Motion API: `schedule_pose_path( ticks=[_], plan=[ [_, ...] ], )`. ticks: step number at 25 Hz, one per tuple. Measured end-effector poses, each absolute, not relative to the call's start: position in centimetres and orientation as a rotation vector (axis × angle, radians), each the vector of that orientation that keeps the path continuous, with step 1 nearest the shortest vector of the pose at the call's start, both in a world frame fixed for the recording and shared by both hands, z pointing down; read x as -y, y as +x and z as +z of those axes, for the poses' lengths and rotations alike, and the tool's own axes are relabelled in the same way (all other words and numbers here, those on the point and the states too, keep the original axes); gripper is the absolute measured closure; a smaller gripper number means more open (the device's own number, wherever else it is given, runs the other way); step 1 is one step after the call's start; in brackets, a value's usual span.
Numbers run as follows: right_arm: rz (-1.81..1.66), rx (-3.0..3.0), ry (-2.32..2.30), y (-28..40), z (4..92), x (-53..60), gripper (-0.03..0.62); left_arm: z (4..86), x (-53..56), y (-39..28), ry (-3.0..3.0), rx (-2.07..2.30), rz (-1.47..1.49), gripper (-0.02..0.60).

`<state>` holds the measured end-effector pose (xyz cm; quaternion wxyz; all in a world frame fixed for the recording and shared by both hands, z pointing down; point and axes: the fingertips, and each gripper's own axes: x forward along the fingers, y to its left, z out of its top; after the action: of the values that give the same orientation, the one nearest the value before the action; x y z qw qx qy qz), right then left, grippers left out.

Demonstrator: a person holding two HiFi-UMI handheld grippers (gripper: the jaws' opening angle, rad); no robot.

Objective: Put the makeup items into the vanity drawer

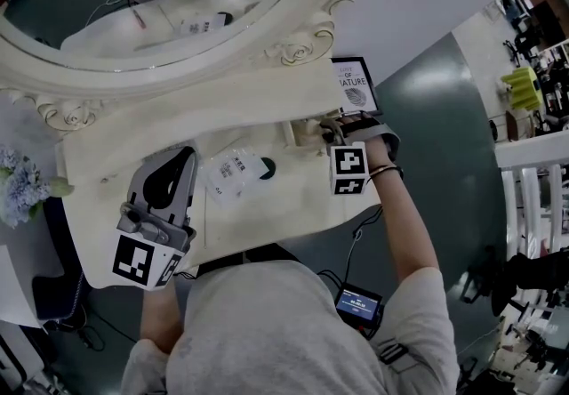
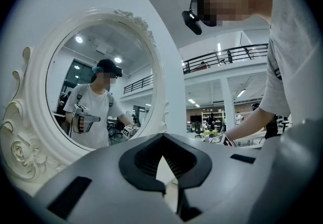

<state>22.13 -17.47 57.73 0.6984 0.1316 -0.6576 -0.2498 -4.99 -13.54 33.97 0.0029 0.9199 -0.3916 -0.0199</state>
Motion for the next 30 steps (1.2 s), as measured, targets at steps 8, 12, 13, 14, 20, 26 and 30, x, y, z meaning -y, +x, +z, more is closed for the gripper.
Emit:
schedule_pose_path(
  ticks=[8, 12, 13, 14, 20, 26, 30],
  plan=[
    [-0.558, 1.454, 0.231, 21.4, 58.7, 18.3, 0.487, 34.0, 13.6, -5.3, 2.876, 1.247, -0.054, 0.569],
    [-0.524, 1.474, 0.224, 21.0, 59.1, 18.5, 0.485, 34.1, 13.7, -5.8, 2.862, 1.270, -0.048, 0.569],
    [-0.514, 1.481, 0.223, 20.9, 59.1, 18.5, 0.485, 34.1, 13.8, -5.9, 2.858, 1.275, -0.048, 0.569],
    [-0.504, 1.489, 0.226, 20.9, 59.1, 18.5, 0.485, 34.1, 13.8, -6.0, 2.855, 1.278, -0.048, 0.569],
    [-0.442, 1.523, 0.257, 20.8, 59.2, 18.4, 0.482, 34.3, 13.8, -5.9, 2.854, 1.275, -0.043, 0.569],
    [-0.397, 1.552, 0.291, 20.8, 59.0, 18.4, 0.476, 34.3, 13.7, -5.8, 2.859, 1.273, -0.038, 0.569],
    [-0.385, 1.562, 0.311, 20.9, 58.8, 18.4, 0.471, 34.2, 13.6, -5.9, 2.862, 1.274, -0.035, 0.569]
  ],
)
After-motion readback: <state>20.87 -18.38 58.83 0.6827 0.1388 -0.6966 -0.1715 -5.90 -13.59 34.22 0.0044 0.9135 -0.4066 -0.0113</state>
